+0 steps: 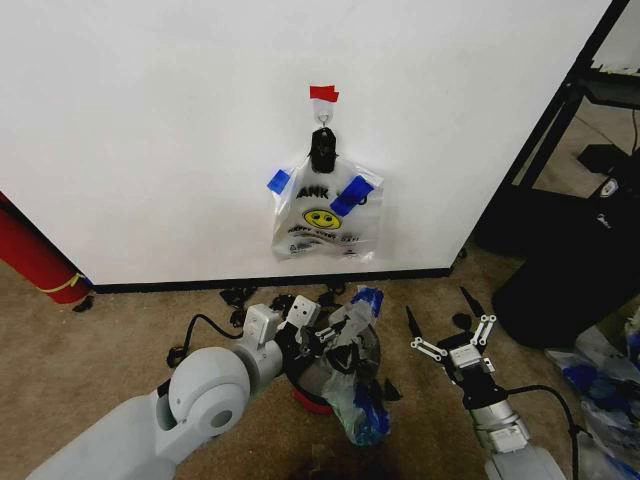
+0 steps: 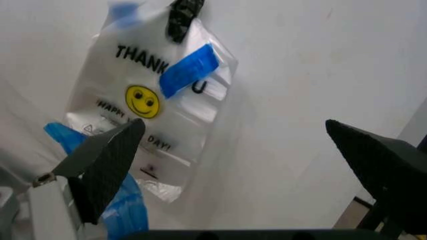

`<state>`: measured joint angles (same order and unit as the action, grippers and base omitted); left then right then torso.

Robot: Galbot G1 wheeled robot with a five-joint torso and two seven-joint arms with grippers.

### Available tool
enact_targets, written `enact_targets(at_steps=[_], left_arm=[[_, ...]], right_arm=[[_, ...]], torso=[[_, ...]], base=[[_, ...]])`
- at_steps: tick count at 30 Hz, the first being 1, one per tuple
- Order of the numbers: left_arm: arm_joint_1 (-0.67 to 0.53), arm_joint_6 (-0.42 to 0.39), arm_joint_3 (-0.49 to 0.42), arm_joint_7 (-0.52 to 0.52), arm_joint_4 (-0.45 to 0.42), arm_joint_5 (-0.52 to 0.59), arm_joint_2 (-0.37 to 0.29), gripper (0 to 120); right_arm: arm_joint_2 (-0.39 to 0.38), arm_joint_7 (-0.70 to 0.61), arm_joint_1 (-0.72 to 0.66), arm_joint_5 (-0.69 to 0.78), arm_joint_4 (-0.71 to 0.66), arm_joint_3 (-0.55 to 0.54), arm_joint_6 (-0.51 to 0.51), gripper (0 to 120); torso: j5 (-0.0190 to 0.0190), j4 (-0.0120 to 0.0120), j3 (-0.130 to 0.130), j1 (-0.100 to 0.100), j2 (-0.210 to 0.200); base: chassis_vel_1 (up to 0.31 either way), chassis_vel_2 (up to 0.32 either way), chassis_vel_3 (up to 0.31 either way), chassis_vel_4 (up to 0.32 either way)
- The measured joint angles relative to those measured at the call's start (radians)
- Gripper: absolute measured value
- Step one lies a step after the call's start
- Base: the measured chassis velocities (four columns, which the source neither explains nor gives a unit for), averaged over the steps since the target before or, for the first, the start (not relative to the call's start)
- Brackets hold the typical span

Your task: Pick up the garbage bag from the wall and place it over the trash bin.

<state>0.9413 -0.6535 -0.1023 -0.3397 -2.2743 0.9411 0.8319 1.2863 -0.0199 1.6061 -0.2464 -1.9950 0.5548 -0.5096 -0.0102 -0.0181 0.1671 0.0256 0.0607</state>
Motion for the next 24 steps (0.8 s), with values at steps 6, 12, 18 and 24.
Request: enact_targets(at_steps=[6,12,18,24], left_arm=[[0.055,0.018,0.037,0.012,-0.006,-0.014,0.0,1],[0.108,0.045,0.075,0.027,0.028,-0.048,0.025,0],[0.148,0.075,0.088,0.049,0.085,-0.098,0.056,0],[0.167,0.099,0.092,0.066,0.134,-0.137,0.071,0]], right_arm=[[-0.001,0.005,0.008,0.02,0.001,-0.003,0.005,100],[-0.016,0.106,0.027,0.189,0.002,-0.02,0.063,100],[-0.03,0.217,0.037,0.35,0.019,-0.035,0.141,100],[-0.034,0.252,0.045,0.436,0.032,-0.045,0.203,100]], torso=[[0.0,0.0001,0.0,0.0,0.0],[0.0,0.0,0.0,0.0,0.0],[0.0,0.0,0.0,0.0,0.0],[0.0,0.0,0.0,0.0,0.0]], base=[[0.0,0.0,0.0,0.0],[0.0,0.0,0.0,0.0],[0.0,0.0,0.0,0.0],[0.0,0.0,0.0,0.0]])
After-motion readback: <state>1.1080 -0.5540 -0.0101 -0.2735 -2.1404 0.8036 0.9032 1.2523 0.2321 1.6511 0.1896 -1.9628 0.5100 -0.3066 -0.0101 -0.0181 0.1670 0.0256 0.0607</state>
